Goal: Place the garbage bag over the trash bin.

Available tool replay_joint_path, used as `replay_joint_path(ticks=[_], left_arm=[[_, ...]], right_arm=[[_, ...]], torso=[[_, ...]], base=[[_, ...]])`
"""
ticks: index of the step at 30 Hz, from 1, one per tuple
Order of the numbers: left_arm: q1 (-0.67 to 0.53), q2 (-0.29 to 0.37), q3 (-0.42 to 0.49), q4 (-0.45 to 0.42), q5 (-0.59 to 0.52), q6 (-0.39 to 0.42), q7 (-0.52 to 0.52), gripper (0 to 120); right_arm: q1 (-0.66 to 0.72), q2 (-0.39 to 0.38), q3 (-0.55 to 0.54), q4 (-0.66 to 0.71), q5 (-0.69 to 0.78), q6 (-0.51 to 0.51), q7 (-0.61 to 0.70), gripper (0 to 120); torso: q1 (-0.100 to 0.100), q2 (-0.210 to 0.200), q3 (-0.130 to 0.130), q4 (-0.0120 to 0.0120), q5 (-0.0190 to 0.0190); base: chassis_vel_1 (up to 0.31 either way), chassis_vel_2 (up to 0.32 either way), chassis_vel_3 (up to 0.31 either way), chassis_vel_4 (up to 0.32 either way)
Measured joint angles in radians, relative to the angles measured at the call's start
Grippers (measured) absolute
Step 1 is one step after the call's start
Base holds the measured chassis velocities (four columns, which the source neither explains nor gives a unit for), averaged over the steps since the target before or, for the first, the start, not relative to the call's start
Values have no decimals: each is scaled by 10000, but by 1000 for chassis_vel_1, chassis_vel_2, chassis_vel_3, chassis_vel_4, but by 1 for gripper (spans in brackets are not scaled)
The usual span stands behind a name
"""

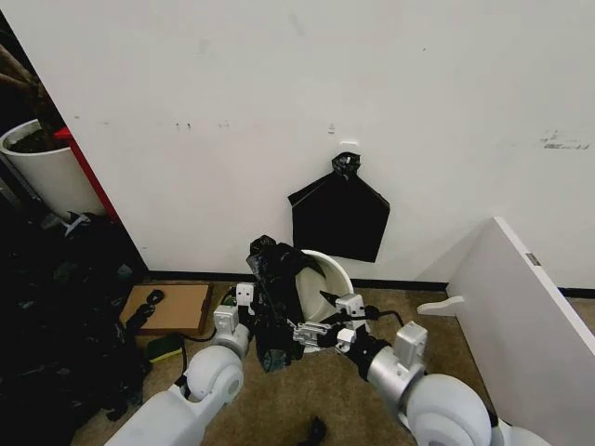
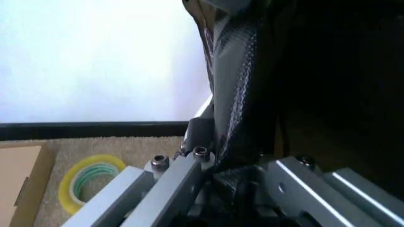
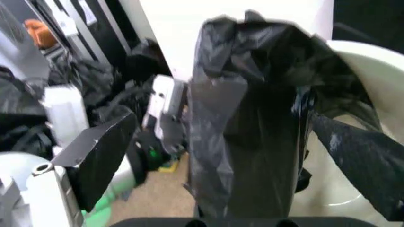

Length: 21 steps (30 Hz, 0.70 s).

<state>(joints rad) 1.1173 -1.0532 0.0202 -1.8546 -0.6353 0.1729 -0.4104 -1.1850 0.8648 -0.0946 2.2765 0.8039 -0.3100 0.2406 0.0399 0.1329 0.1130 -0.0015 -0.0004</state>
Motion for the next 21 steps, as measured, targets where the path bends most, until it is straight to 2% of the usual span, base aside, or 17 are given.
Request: replay_joint_path(ticks=[21], left_arm=[[-92, 178, 180, -128, -67, -24, -54, 1]], right_arm=[[666, 273, -1193, -1092, -1582, -231, -304, 100]], torso=[[0, 0, 0, -1, -3]], base=[[0, 0, 0, 0]])
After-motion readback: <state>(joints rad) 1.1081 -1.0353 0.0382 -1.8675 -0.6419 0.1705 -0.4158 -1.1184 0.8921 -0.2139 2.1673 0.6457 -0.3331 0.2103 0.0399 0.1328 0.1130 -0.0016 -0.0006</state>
